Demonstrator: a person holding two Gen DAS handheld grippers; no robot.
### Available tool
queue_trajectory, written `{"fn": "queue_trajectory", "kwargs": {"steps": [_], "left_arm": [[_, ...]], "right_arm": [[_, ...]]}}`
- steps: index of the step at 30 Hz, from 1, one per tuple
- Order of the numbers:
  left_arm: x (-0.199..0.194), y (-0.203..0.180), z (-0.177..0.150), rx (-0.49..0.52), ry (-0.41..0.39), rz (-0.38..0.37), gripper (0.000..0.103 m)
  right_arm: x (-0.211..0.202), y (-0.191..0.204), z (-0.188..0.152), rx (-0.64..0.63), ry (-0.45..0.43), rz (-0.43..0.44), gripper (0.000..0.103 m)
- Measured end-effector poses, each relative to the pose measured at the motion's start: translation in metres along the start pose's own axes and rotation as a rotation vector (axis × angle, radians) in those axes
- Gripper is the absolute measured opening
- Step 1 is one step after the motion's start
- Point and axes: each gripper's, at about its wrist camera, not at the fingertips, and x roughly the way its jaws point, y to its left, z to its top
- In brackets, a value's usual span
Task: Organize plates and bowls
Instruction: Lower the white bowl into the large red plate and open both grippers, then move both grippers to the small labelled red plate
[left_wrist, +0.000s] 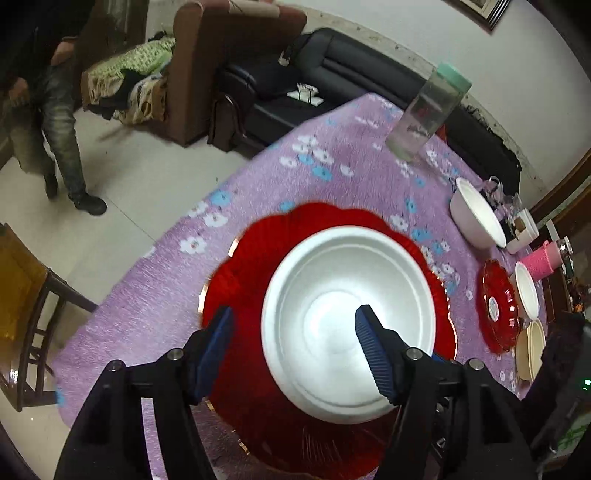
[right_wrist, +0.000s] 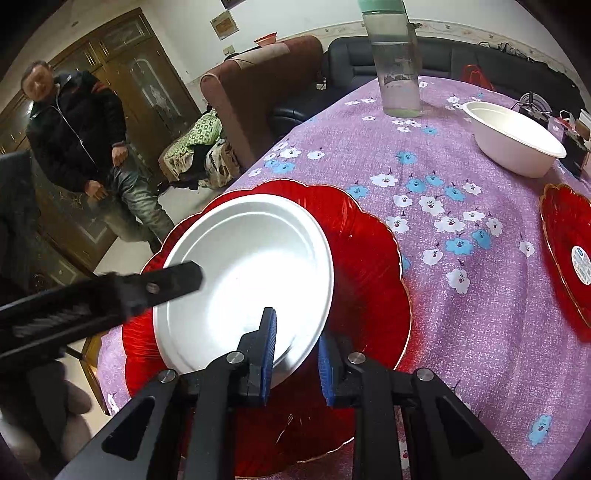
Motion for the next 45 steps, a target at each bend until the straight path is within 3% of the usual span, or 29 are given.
{"fn": "queue_trajectory", "kwargs": {"steps": [3,5,7,9,17,24,30,38,45], "left_arm": [[-0.013,0.002,-0.002,-0.005,-0.04,0.002,0.073],[-0.019,0.003,-0.005,-0.009,-0.058,0.001,0.073],[-0.023,0.002,-0.007,-0.008,-0.064,-0.003,0.073],[-0.028,0.003,-0.01,-0.008,-0.074,-0.006,0.073],[-0.051,0.001,-0.02,0.003,-0.147,0.021,0.073],[-0.058,-0.001,-0.027,-0.003,-0.165,0.014,0.073],[-0.067,-0.007,-0.035,0.015,-0.186,0.0,0.073],[-0.073,-0.037,-0.045,0.082,-0.182,-0.041,0.074],[-0.073,-0.069,-0.05,0.141,-0.181,-0.066,0.078]], "right_arm": [[-0.003,0.001,-0.001,-0.001,-0.021,0.017,0.024],[-0.007,0.0,-0.002,0.015,-0.026,0.029,0.034],[-0.012,-0.001,-0.003,0.03,-0.043,0.043,0.054],[-0.017,0.0,-0.005,0.033,-0.058,0.029,0.059],[-0.04,-0.004,-0.013,0.064,-0.116,0.006,0.059],[-0.065,-0.009,-0.023,0.092,-0.197,0.003,0.059],[-0.073,-0.013,-0.032,0.104,-0.196,-0.011,0.06],[-0.103,-0.056,-0.047,0.193,-0.241,-0.061,0.06],[-0.141,-0.118,-0.072,0.292,-0.275,-0.149,0.06]]}}
